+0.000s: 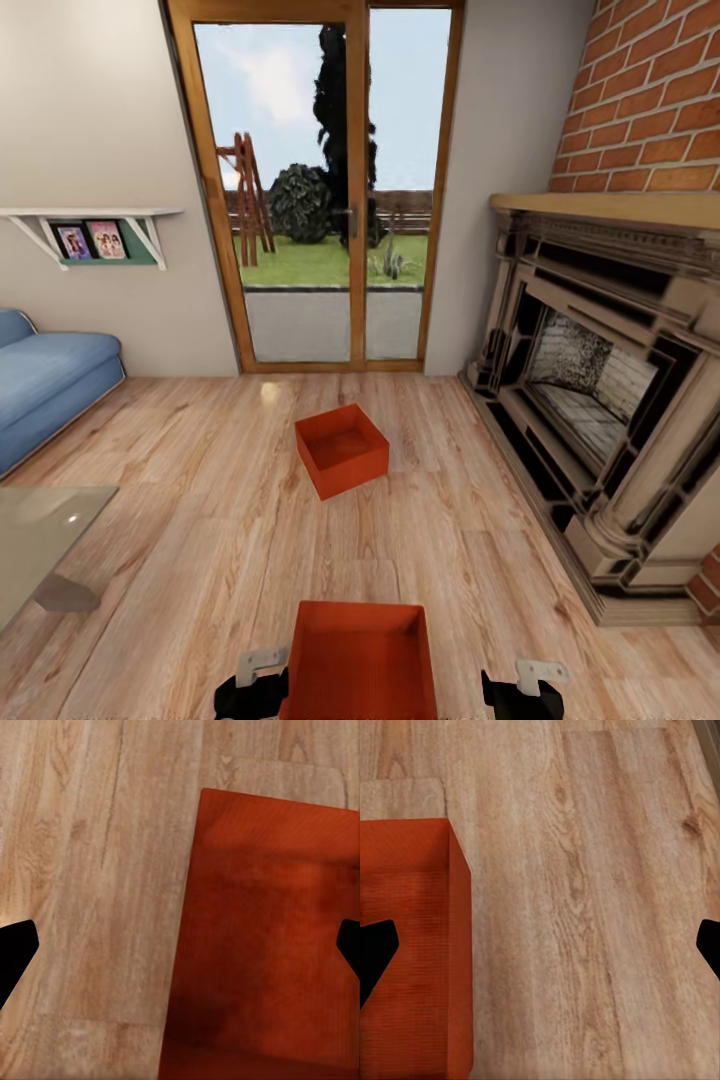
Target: Move the two storage containers from the living room to the garage. In the garage, place one container on the floor and stack the other container on top of it (either order is fine).
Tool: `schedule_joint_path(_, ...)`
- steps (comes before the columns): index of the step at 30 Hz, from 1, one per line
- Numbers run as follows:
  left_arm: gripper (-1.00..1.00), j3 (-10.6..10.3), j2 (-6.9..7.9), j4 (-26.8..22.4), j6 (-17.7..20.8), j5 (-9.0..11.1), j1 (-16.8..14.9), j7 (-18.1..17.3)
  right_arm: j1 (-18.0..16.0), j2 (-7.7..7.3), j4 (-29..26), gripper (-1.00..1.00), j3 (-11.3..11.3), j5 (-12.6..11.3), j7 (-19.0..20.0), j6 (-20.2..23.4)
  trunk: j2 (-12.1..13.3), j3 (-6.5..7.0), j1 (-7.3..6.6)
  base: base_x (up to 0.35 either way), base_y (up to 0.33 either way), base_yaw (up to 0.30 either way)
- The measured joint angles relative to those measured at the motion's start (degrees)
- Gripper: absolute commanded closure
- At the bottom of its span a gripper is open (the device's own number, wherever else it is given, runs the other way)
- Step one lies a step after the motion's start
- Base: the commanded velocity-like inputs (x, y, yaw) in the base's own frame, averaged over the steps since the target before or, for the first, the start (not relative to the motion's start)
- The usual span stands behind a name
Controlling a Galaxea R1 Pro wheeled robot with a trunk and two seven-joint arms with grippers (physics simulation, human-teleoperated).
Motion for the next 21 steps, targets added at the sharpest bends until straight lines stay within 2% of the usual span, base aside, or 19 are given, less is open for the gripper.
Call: schedule_joint_path(21,-1.0,0.0,0.17,0.0,0.0,0.0,0.0,0.0,0.0,0.0,0.0,-1.0,-0.1,-0.1,0.0,0.0,0.0,-1.94,0.0,0.0,0.0,0.0)
